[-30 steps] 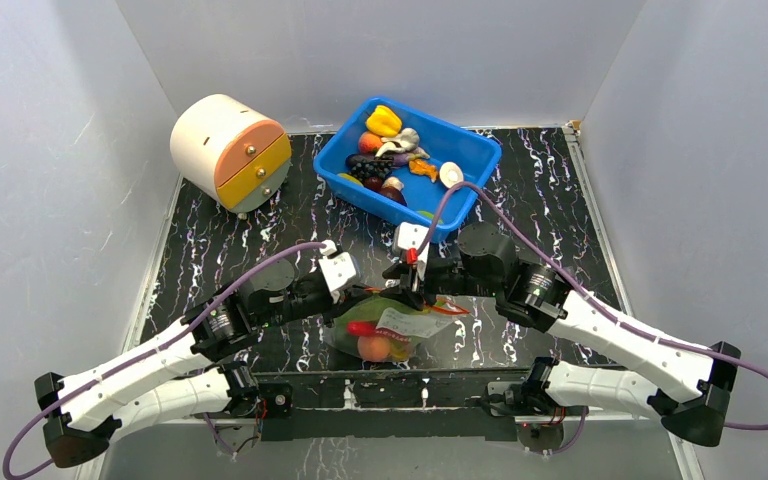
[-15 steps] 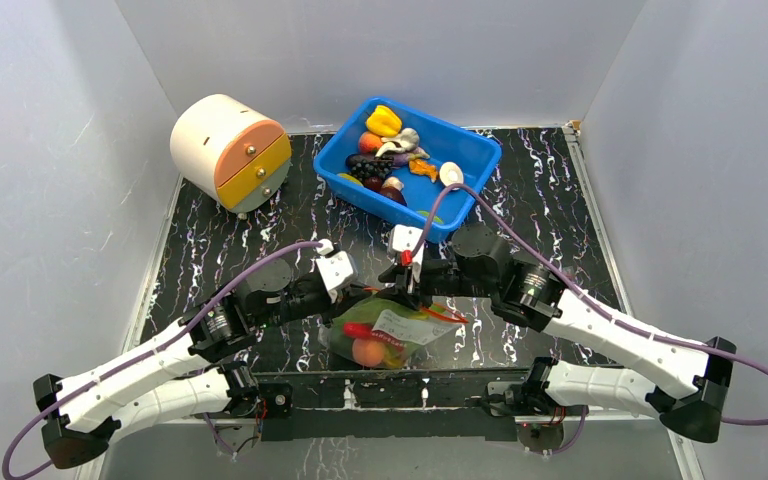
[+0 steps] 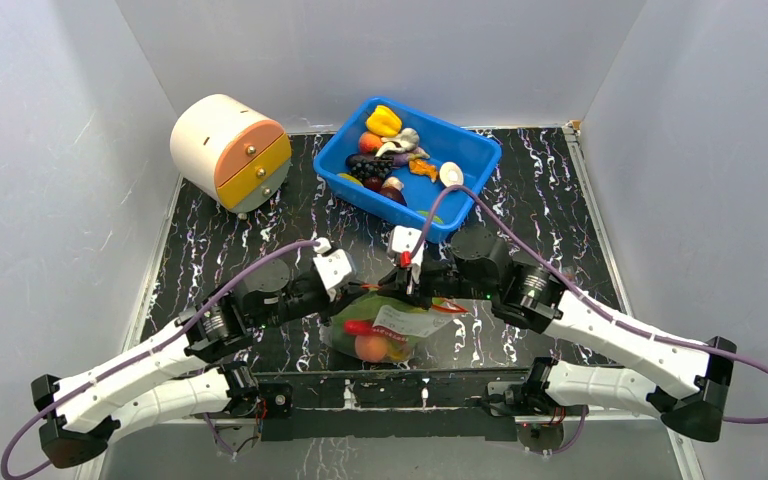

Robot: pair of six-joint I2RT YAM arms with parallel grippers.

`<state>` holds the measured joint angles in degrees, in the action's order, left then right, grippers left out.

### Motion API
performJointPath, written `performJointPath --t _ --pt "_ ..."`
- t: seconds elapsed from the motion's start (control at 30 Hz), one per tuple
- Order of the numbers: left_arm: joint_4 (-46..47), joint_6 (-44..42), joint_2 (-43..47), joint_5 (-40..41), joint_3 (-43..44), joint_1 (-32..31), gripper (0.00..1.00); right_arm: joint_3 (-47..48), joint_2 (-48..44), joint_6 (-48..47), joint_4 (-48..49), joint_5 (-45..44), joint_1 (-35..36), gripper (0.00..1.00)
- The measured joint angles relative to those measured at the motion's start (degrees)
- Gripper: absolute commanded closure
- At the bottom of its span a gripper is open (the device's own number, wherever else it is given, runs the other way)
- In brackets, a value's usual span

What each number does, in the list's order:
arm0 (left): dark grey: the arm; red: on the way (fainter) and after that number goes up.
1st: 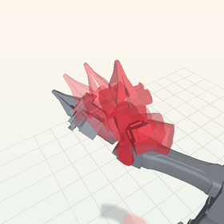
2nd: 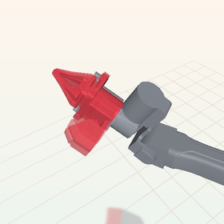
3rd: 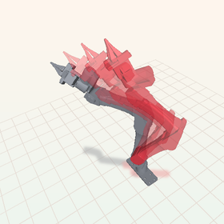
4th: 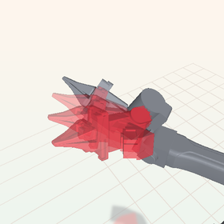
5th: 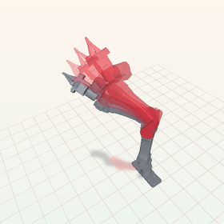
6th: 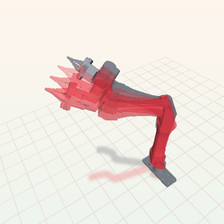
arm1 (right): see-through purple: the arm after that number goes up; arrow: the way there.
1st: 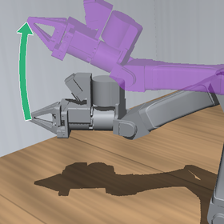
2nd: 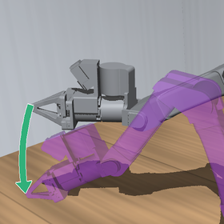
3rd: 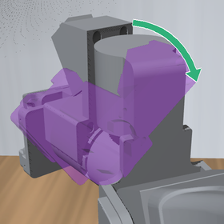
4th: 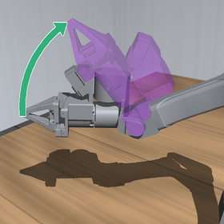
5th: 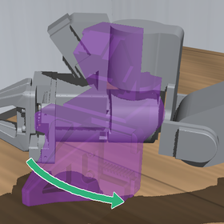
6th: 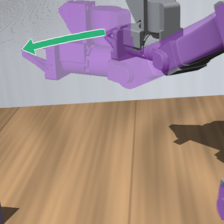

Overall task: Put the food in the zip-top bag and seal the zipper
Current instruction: Zip the zipper food storage bag at the center of the board.

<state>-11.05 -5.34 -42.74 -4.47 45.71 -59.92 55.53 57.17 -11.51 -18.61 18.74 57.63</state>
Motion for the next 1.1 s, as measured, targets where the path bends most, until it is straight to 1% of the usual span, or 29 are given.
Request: performJointPath --t 0.13,0.2,0.33,0.43,0.57,0.8,0.97,1.1 --pt "-2.21 -0.04 1.29 3.04 1.44 -0.22 1.00 -0.26 -2.40 0.11 -0.85 -1.70 0.13 1.00" --pt "-4.76 -0.20 1.73 5.11 3.10 -0.39 1.00 -0.26 -3.63 0.20 -1.57 -2.60 0.15 1.00" --pt "-10.69 -0.39 0.07 9.18 7.74 -0.70 1.00 -0.24 -5.62 0.70 -3.85 -4.39 0.15 1.00" --pt "-13.07 -0.46 -0.72 11.54 9.79 -0.76 1.00 -0.24 -7.76 1.77 -5.55 -6.64 0.20 1.00" --pt "-14.95 -0.42 -0.37 15.08 10.25 -0.96 1.00 -0.24 -10.88 3.39 -8.17 -9.57 0.24 1.00" --pt "-18.21 -0.63 0.39 18.67 11.85 -0.96 1.00 -0.24 -15.58 5.81 -13.68 -13.25 0.24 1.00" --pt "-19.61 -0.66 1.60 21.05 11.93 -0.96 1.00 -0.15 -17.51 7.69 -16.37 -17.53 0.24 1.00" --pt "-19.56 -0.63 1.70 21.22 11.93 -1.03 1.00 0.59 -17.59 9.68 -16.87 -21.18 0.46 1.00"
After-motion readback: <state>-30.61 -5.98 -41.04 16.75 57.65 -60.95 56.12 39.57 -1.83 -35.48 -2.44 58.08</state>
